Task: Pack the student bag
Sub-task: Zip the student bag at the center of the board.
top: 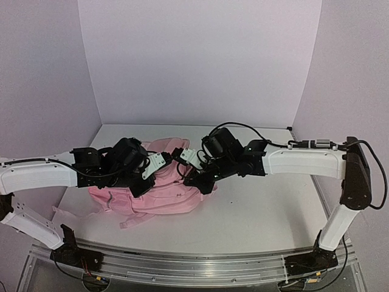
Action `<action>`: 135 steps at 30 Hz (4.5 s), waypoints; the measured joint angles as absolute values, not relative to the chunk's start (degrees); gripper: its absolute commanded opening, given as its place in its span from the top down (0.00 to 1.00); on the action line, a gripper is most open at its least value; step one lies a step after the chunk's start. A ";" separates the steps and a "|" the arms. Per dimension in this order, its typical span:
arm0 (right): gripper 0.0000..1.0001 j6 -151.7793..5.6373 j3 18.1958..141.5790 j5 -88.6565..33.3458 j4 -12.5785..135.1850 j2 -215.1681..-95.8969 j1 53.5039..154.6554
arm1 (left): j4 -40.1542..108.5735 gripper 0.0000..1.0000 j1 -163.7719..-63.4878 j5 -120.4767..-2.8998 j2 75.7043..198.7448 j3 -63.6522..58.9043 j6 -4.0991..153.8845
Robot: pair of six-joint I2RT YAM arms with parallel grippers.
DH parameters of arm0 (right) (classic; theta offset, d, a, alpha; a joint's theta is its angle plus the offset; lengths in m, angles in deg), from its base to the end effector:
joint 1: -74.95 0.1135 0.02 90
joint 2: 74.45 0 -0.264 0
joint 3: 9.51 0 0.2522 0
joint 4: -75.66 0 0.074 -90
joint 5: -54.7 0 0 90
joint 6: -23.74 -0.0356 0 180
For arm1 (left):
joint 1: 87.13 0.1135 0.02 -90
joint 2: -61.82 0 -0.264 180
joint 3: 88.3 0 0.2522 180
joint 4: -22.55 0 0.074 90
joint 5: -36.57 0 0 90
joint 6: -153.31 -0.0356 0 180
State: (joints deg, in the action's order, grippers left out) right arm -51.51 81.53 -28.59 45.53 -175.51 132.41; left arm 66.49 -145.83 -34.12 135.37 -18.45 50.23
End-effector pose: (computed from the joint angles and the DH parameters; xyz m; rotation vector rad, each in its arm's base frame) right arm 0.2130 0.3416 0.2582 -1.4181 1.8371 0.5193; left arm 0.1500 -0.2241 0.2709 1.2455 1.9840 0.0154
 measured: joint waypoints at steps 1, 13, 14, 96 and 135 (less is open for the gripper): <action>1.00 -49.60 81.53 -29.37 45.85 -175.51 132.30 | 66.50 1.00 -145.83 -34.31 135.34 -18.45 50.39; 1.00 -44.99 75.75 -29.44 57.83 -174.46 135.20 | 66.30 1.00 -145.57 -33.10 133.50 -19.83 57.92; 1.00 -43.56 73.54 -28.89 60.39 -174.17 135.90 | 66.50 1.00 -145.59 -33.30 133.50 -20.22 58.67; 1.00 -24.49 55.86 -36.19 76.10 -172.56 136.21 | 69.45 0.01 -145.19 -38.54 127.37 -15.93 113.83; 1.00 -30.24 72.91 -34.77 62.89 -182.33 146.36 | 79.70 1.00 -143.98 -31.17 121.18 -39.30 168.21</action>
State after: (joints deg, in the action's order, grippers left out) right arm -30.24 72.91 -34.77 62.89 -182.33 146.36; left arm 79.70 -143.98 -31.17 121.18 -39.30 168.21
